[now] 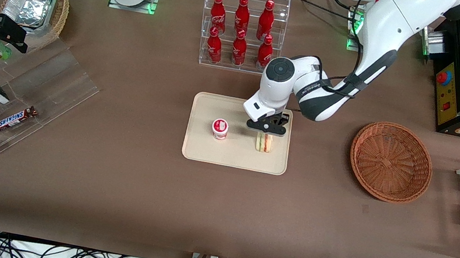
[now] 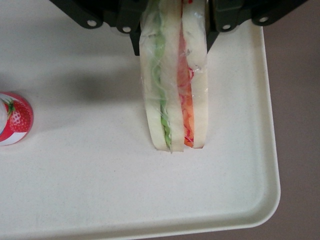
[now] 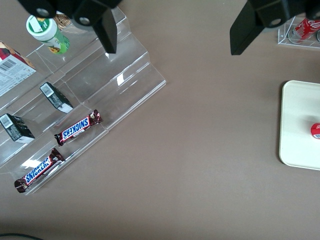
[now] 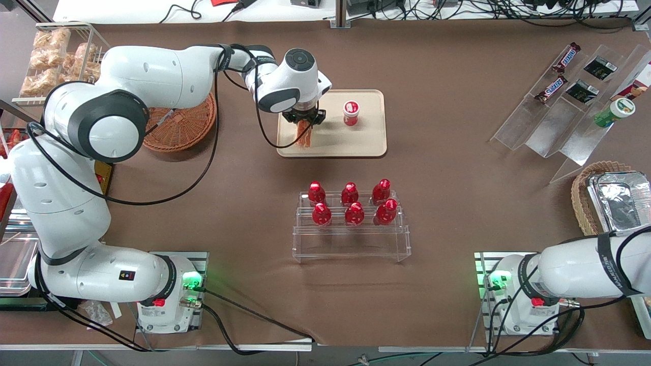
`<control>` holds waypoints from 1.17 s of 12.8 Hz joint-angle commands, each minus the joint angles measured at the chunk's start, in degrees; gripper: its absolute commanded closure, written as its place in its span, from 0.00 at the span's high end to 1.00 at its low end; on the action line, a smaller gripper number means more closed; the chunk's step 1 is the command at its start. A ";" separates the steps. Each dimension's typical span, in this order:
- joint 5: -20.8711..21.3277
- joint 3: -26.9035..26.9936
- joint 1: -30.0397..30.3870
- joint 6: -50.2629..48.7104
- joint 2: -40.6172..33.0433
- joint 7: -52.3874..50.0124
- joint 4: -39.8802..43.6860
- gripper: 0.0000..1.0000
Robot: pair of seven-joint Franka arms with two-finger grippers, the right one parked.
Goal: Place sandwich from basket to tray
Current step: 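Lower the sandwich onto the tray and open the left gripper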
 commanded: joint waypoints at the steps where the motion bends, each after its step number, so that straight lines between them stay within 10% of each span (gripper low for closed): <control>1: 1.31 -0.25 -0.28 -1.09 0.06 -1.42 1.46 1.00; 15: -15.03 -1.05 8.32 -23.84 -11.72 -0.71 20.09 1.00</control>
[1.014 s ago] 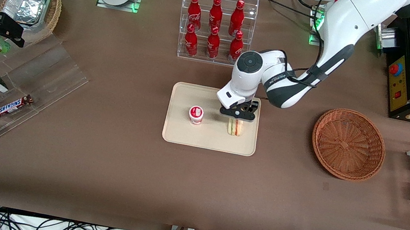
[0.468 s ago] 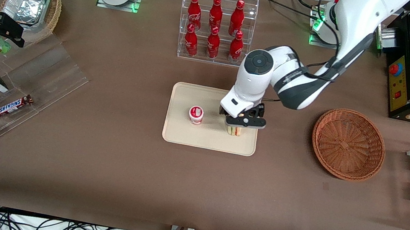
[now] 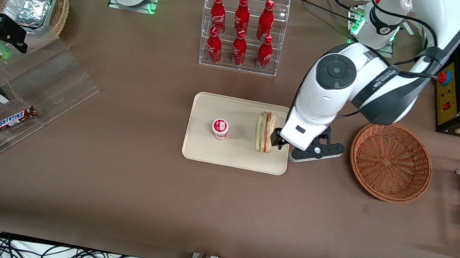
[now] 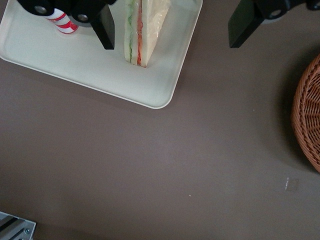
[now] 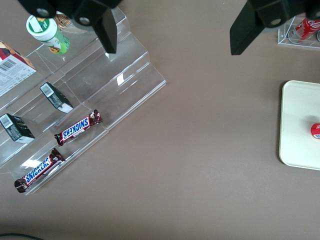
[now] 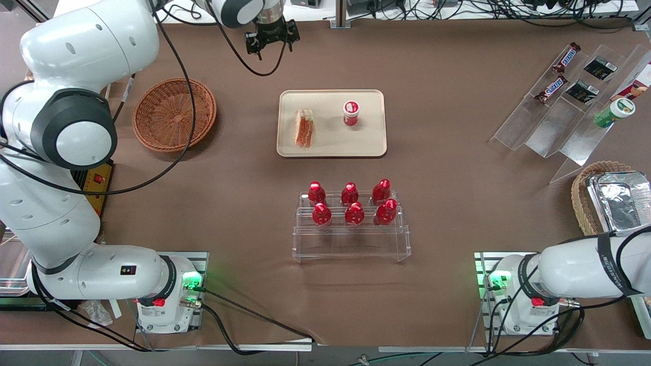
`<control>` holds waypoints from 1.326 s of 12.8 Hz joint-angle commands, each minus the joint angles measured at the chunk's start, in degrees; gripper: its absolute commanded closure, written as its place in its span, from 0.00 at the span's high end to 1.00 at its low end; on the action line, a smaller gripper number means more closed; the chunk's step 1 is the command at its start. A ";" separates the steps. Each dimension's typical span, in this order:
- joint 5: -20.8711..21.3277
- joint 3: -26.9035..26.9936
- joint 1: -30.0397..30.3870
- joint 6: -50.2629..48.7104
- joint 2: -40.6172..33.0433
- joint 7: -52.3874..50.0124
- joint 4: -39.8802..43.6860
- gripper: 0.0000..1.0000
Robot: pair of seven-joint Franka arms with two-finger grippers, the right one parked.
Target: Place sandwich from basket to tray
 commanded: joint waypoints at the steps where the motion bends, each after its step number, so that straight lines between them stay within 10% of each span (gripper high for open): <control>1: -3.29 -0.68 2.22 -2.88 -3.51 0.39 -0.23 1.00; 9: -14.80 1.41 11.45 -15.08 -10.36 23.21 3.45 1.00; 17: -25.01 26.36 4.08 -27.57 -20.83 53.27 2.49 1.00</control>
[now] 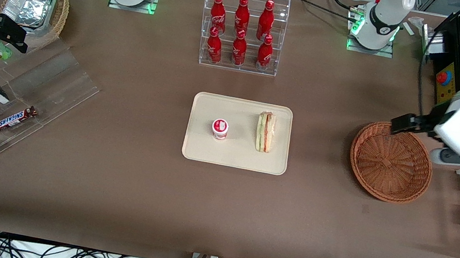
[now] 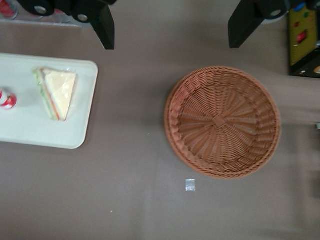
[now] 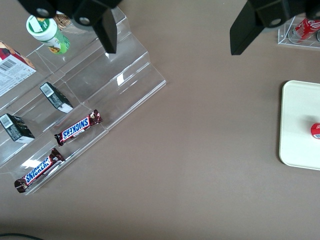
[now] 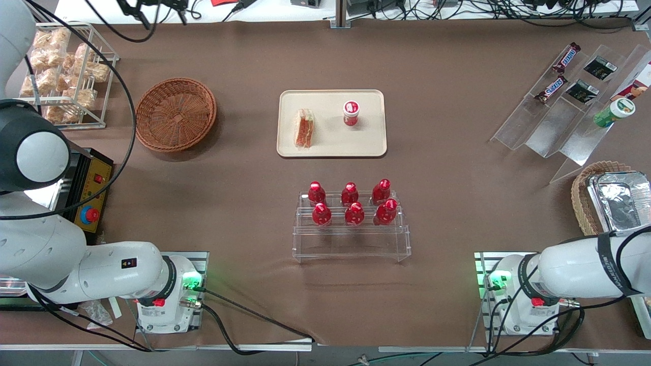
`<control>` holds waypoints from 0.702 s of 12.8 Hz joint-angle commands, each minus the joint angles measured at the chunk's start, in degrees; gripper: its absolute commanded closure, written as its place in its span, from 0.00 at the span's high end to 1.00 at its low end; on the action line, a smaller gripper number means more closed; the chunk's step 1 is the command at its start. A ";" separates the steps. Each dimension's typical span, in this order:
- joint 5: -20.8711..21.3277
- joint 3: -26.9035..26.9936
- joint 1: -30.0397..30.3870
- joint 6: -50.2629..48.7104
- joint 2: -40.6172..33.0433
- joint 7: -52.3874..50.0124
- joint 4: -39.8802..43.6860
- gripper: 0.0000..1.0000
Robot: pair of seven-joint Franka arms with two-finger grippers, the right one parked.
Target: Place sandwich from basket to tray
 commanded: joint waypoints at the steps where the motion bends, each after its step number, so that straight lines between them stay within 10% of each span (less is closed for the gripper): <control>1: -1.32 5.96 -3.91 -3.06 -3.02 8.43 -0.98 1.00; 9: -1.32 8.88 -7.96 -2.72 -4.43 10.22 -1.86 1.00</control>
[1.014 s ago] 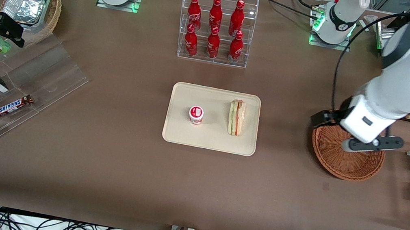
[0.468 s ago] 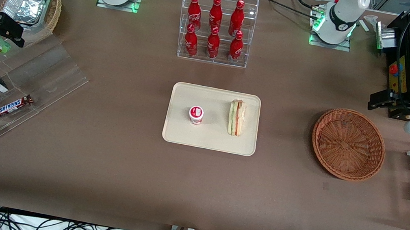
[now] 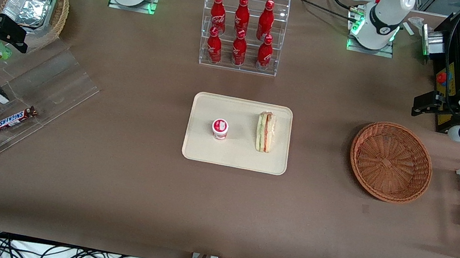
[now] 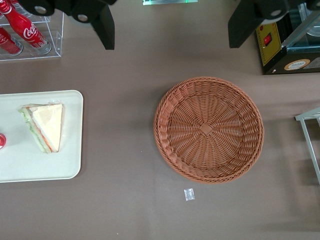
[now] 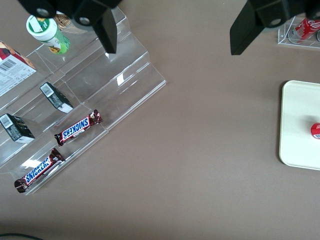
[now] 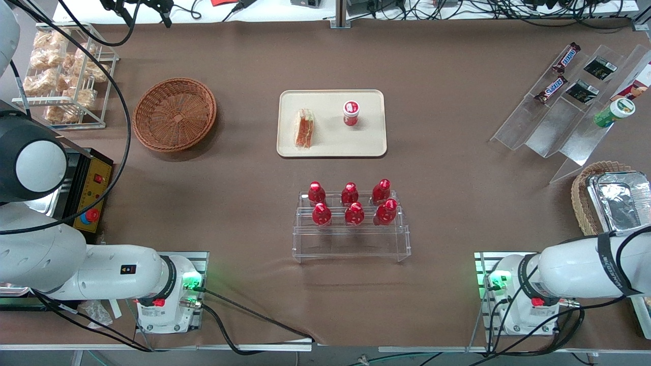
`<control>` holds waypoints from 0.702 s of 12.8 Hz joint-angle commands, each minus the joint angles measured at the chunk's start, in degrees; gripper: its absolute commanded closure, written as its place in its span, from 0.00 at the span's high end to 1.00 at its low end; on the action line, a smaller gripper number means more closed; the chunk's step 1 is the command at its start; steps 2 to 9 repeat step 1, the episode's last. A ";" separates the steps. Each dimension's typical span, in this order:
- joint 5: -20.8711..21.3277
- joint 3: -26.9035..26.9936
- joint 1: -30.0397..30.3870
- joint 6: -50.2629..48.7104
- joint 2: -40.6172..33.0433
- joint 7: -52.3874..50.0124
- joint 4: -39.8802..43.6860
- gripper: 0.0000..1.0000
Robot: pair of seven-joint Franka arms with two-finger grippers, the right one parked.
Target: Place sandwich from basket to tray
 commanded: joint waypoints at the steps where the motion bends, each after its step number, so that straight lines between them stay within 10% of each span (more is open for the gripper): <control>1: -1.08 1.27 -1.18 0.76 -1.34 1.39 -1.24 1.00; 9: -1.08 1.27 -1.18 0.76 -1.34 1.39 -1.24 1.00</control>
